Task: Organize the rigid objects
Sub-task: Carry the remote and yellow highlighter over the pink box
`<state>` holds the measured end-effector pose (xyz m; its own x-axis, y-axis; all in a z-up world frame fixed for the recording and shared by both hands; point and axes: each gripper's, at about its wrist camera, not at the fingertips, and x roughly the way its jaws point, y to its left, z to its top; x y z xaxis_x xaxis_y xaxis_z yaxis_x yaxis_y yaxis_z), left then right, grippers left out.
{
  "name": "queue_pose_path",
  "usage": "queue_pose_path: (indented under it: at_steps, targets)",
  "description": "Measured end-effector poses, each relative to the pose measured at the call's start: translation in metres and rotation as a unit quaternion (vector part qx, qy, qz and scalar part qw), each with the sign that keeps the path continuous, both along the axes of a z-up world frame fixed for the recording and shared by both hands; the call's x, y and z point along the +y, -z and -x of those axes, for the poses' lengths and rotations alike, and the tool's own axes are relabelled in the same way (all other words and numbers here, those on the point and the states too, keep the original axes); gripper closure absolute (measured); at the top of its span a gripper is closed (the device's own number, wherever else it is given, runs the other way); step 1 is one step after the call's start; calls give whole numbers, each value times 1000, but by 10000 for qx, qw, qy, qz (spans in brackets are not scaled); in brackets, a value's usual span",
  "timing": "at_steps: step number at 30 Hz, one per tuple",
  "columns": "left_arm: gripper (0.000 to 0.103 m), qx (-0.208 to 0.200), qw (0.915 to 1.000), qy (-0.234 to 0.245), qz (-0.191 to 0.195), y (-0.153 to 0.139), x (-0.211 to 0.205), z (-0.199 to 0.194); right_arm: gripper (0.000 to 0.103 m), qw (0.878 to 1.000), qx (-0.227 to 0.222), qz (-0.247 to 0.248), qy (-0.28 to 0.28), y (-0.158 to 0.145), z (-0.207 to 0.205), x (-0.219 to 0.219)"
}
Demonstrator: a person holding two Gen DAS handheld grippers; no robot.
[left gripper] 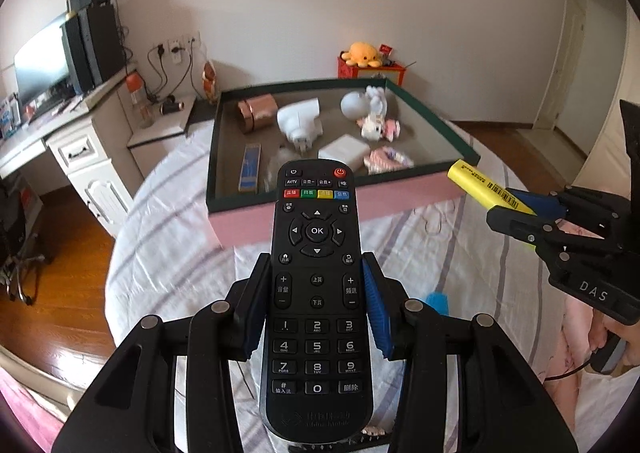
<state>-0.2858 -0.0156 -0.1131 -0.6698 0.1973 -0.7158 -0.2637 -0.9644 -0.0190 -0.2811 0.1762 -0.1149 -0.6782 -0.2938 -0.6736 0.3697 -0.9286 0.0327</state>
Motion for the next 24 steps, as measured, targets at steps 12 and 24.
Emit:
queue_pose_path:
  at_steps: [12, 24]
  targets:
    - [59, -78, 9997, 153, 180, -26, 0, 67, 76, 9993, 101, -333, 101, -26, 59, 8]
    - [59, -605, 9979, 73, 241, 8, 1, 146, 76, 9947, -399, -875, 370, 7, 143, 11]
